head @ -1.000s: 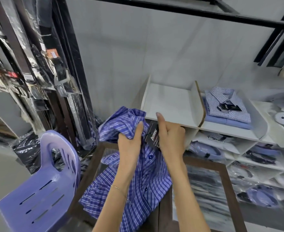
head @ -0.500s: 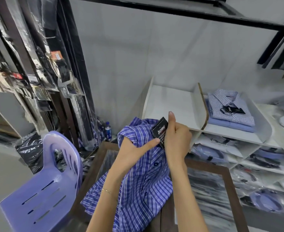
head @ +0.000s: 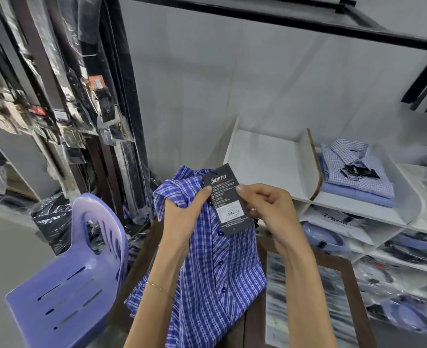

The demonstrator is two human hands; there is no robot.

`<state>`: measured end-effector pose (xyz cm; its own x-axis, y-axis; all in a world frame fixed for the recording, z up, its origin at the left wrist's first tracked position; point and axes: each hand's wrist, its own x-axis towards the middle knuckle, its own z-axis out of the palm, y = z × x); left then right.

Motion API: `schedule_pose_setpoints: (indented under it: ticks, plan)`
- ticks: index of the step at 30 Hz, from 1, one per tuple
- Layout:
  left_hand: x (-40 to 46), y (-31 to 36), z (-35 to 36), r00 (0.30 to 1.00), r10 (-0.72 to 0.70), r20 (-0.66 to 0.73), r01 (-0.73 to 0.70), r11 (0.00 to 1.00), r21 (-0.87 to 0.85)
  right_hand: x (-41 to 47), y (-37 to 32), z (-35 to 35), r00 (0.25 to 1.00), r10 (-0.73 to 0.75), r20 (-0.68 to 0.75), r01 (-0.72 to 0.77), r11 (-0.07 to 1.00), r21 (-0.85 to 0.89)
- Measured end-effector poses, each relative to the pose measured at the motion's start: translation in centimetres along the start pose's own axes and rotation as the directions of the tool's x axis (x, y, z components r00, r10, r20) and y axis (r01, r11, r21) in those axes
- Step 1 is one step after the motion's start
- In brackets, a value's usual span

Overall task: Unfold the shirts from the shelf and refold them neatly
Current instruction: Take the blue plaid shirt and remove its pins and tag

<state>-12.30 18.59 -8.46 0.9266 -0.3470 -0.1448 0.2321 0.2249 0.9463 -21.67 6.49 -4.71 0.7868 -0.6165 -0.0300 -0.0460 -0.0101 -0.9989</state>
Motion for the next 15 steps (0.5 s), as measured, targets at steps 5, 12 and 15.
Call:
schedule_pose_setpoints:
  ticks: [5,12,15]
  plan:
    - [0.23,0.21,0.09,1.000,0.003,-0.004,-0.003,1.000,-0.009,0.05,-0.12,0.01,1.000,0.023,-0.004,-0.023,1.000,-0.009]
    - [0.39,-0.02,0.13,1.000,-0.006,0.008,0.006,1.000,-0.002,0.08,-0.53,0.06,1.000,0.021,-0.008,-0.021,1.000,0.009]
    - [0.42,-0.07,0.32,1.000,-0.011,0.012,0.011,1.000,0.008,0.07,-0.55,0.06,0.999,0.027,-0.024,-0.026,0.999,0.020]
